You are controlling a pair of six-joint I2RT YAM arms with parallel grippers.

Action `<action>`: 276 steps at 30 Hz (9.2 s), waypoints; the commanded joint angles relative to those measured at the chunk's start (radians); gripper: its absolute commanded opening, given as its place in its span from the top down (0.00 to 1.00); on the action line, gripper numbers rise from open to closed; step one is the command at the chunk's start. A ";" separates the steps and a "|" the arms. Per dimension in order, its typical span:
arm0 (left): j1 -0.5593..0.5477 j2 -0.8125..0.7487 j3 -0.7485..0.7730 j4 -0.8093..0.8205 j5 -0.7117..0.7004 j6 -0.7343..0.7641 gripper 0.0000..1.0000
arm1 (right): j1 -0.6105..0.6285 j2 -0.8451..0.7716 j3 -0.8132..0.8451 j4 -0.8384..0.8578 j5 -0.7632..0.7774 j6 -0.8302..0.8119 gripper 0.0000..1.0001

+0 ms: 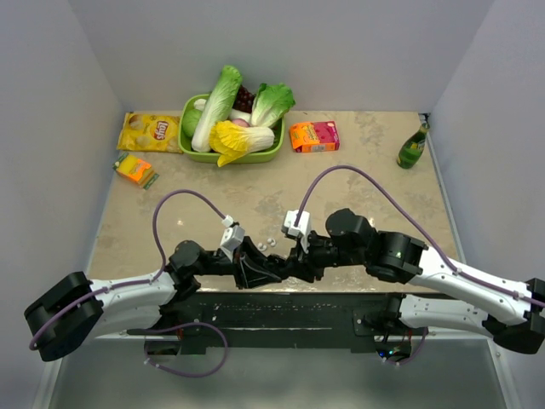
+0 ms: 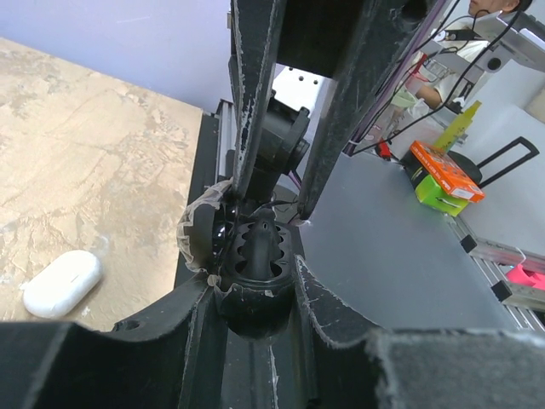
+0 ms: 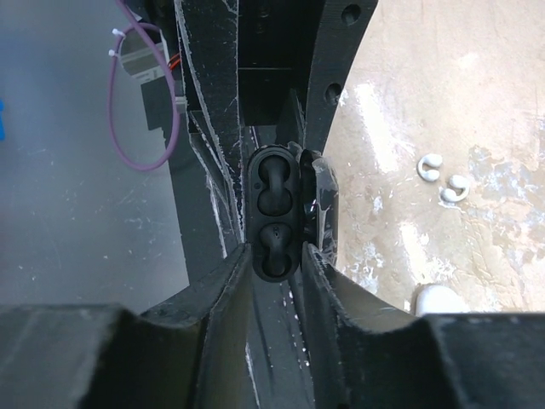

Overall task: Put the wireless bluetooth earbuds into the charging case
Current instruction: Place the earbud in the charging case, then close the charging case, then place the charging case at the center of the board, then pick up the charging case at the center of the board, then open the charging case.

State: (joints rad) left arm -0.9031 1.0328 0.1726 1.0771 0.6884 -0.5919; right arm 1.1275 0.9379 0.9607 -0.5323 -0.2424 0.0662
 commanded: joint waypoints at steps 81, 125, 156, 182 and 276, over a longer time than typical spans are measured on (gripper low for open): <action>0.513 0.540 0.329 -0.651 -0.647 -0.124 0.14 | 0.002 0.022 -0.237 0.223 0.566 0.310 0.42; -0.224 0.470 0.571 -0.897 -1.021 -0.174 0.00 | -0.023 -0.390 -0.399 0.089 1.045 0.615 0.02; -0.372 0.888 0.990 -1.287 -1.233 -0.212 0.00 | -0.020 -0.531 -0.281 -0.051 0.960 0.620 0.02; -0.427 0.967 1.081 -1.433 -1.256 -0.325 0.01 | -0.020 -0.541 -0.289 -0.058 0.960 0.635 0.02; -0.372 -0.180 -0.116 0.018 -0.903 0.805 1.00 | -0.021 0.099 0.024 0.180 0.278 0.373 0.02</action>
State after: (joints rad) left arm -1.2655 0.8581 0.0463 1.0683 -0.2092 0.1806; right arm 1.1027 1.0000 0.9813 -0.3767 0.0792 0.4335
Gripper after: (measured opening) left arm 0.726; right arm 0.982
